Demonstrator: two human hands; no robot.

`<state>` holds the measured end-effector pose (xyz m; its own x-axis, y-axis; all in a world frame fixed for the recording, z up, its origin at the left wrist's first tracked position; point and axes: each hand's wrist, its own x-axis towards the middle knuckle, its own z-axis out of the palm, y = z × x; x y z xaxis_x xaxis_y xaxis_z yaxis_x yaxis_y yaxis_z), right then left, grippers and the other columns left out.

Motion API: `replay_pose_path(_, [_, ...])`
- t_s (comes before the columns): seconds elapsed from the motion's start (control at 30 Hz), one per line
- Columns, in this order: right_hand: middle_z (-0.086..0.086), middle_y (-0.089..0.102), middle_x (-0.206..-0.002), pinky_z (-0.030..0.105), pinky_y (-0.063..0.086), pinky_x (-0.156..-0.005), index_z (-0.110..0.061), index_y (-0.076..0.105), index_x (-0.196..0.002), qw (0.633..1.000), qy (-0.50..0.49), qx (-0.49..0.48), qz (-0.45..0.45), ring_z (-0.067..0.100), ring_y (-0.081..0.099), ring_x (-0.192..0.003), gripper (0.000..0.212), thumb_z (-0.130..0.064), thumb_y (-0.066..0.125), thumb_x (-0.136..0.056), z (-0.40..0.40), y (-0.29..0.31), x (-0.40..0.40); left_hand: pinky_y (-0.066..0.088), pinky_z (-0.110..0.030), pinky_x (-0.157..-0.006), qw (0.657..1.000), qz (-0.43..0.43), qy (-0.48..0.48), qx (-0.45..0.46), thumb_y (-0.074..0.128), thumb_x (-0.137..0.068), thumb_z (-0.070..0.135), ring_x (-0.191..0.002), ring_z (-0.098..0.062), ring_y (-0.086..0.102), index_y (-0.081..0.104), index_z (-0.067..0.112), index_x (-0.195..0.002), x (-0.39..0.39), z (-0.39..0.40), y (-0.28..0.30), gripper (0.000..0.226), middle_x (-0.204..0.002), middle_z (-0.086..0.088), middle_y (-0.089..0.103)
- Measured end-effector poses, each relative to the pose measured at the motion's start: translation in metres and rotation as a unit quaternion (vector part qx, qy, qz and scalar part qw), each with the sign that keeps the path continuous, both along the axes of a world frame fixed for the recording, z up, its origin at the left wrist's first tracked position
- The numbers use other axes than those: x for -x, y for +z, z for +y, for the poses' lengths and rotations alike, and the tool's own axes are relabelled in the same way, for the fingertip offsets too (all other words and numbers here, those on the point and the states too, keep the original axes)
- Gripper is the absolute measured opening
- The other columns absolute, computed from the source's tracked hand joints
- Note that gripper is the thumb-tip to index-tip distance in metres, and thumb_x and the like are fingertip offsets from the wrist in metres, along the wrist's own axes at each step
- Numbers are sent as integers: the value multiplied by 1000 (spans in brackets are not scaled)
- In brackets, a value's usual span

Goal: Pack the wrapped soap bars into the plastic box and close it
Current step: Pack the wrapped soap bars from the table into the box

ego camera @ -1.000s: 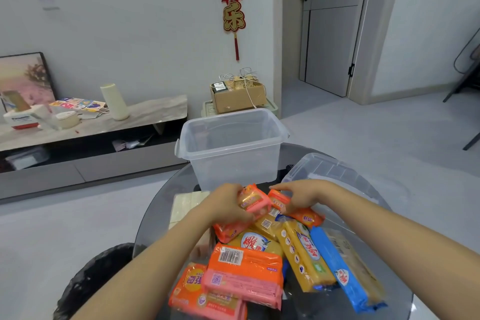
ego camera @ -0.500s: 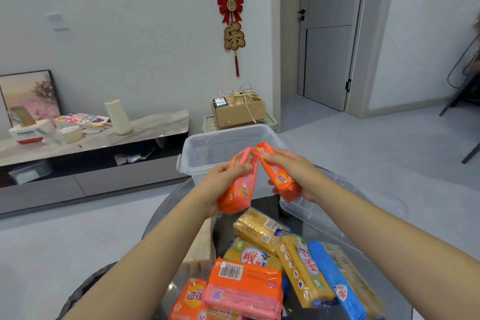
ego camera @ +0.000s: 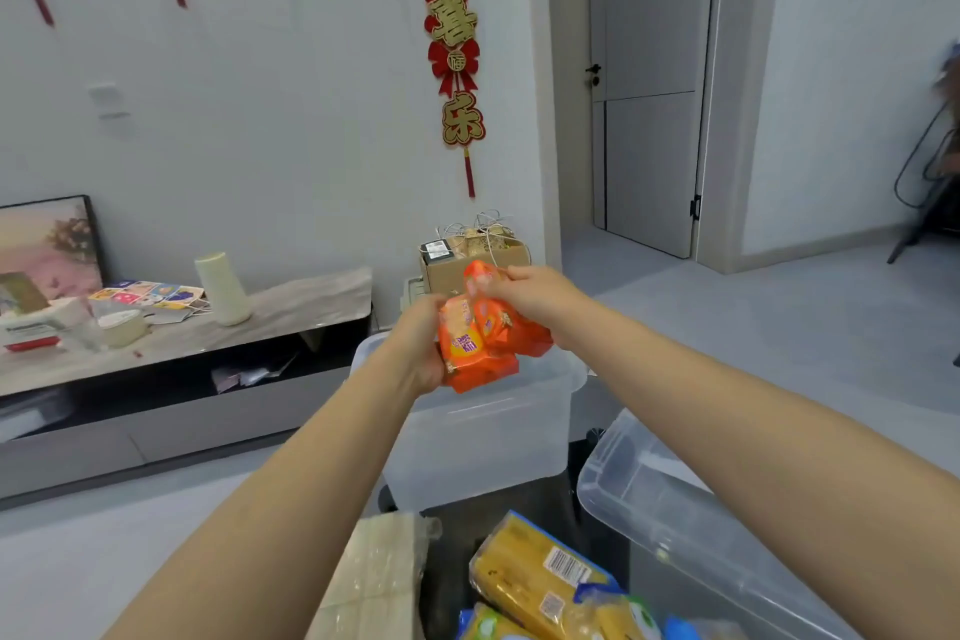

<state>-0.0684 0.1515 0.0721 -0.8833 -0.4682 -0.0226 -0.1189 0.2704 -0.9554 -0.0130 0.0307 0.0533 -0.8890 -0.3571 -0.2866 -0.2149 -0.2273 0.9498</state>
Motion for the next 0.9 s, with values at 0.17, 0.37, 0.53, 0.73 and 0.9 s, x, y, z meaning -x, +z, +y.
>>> replay_pose_path(0.17, [14, 58, -94, 33, 42, -77, -6, 58, -86, 994, -14, -103, -20, 28, 58, -86, 20, -17, 44, -94, -17, -5, 26, 56, -50, -79, 996, -36, -77, 14, 58, -84, 51, -76, -27, 71, 62, 14, -106, 24, -10, -13, 42, -79, -12, 73])
replay_pose_path(0.37, [25, 55, -118, 56, 47, -92, -2, 50, -101, 979, 29, -150, -134, 42, 55, -112, 18, -7, 35, -93, -23, -24, 47, 41, -51, -100, 986, -126, -100, 34, 60, -86, 16, -109, -34, 56, 44, 12, -123, 54, -11, -35, 41, -109, -17, 59])
replay_pose_path(0.53, [19, 56, -112, 44, 45, -102, -8, 53, -87, 961, 53, -202, -182, 30, 57, -101, 18, -14, 36, -90, -27, -61, 64, 46, -42, -97, 976, -164, -134, 53, 48, -92, 8, -88, -28, 62, 47, 6, -111, 74, -2, -62, 20, -92, -17, 60])
replay_pose_path(0.73, [15, 52, -105, 41, 42, -103, -9, 49, -87, 962, 39, -201, -179, 25, 51, -98, 23, -23, 33, -94, -34, -78, 74, 44, -48, -89, 931, -228, -213, 191, 33, -96, -3, -84, -35, 62, 44, -3, -124, 81, -5, -74, 30, -98, -22, 60])
replay_pose_path(0.9, [15, 50, -107, 38, 39, -102, -2, 48, -100, 966, 23, -183, -181, 26, 48, -109, 30, -25, 29, -99, -33, -77, 80, 50, -45, -88, 905, -280, -221, 233, 44, -95, 6, -73, -34, 65, 39, -6, -134, 82, -7, -73, 41, -112, -29, 57])
